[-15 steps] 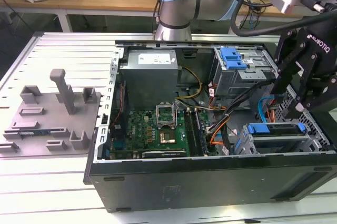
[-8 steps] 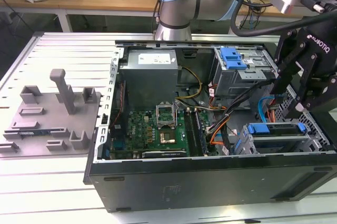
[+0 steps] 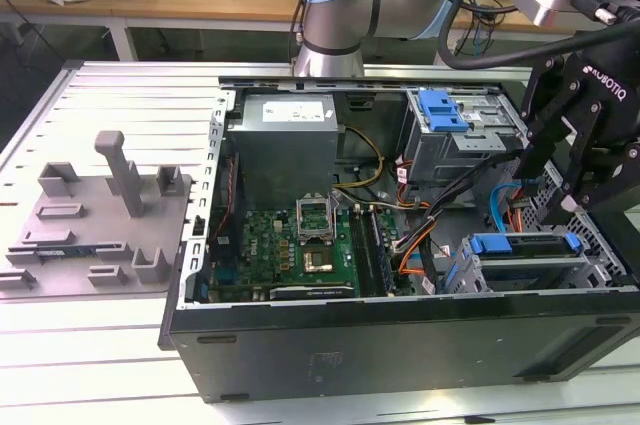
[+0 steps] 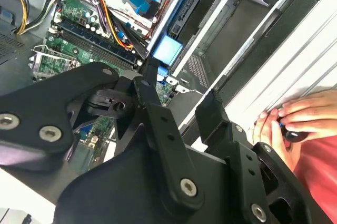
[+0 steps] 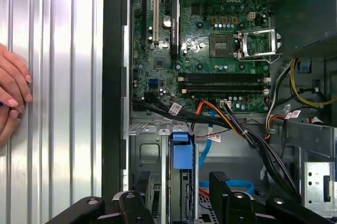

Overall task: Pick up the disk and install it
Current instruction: 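Insert the first disk wire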

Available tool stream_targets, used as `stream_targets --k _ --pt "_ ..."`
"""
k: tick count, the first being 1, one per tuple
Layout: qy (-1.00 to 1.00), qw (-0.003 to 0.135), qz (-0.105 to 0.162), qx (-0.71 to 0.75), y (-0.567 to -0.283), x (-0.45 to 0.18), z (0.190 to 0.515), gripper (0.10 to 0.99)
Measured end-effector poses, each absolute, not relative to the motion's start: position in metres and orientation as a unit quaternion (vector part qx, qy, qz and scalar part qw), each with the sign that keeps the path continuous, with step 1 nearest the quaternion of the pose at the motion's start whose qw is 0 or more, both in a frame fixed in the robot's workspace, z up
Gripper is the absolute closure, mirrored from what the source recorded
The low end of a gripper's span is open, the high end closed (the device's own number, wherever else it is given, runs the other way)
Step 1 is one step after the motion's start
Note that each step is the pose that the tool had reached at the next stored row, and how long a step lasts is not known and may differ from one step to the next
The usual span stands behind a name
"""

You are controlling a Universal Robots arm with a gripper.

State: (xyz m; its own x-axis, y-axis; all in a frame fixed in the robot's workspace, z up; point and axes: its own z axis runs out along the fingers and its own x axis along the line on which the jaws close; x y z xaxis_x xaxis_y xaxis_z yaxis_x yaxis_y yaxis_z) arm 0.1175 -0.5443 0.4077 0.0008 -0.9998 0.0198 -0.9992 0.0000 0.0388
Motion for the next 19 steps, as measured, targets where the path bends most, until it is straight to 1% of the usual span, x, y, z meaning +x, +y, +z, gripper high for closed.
stream_targets --k 2,8,9,10,12,13,14,17,19 --pt "-0.707 0.022 -0.005 0.707 -0.54 0.118 0.407 0.525" --pt "-0.707 0.032 0.004 0.707 -0.509 0.118 0.408 0.525" --pt "-0.707 0.041 0.014 0.706 -0.495 0.118 0.407 0.525" --pt "-0.706 0.055 0.028 0.705 -0.491 0.118 0.407 0.525" --pt "-0.706 0.07 0.042 0.704 -0.49 0.118 0.408 0.525" --pt "-0.705 0.087 0.061 0.702 -0.489 0.118 0.407 0.525" --pt "-0.709 0.084 0.069 0.697 -0.489 0.118 0.407 0.525" --pt "-0.723 0.084 0.067 0.682 -0.489 0.118 0.407 0.525" --pt "-0.731 0.087 0.069 0.673 -0.489 0.118 0.406 0.525"
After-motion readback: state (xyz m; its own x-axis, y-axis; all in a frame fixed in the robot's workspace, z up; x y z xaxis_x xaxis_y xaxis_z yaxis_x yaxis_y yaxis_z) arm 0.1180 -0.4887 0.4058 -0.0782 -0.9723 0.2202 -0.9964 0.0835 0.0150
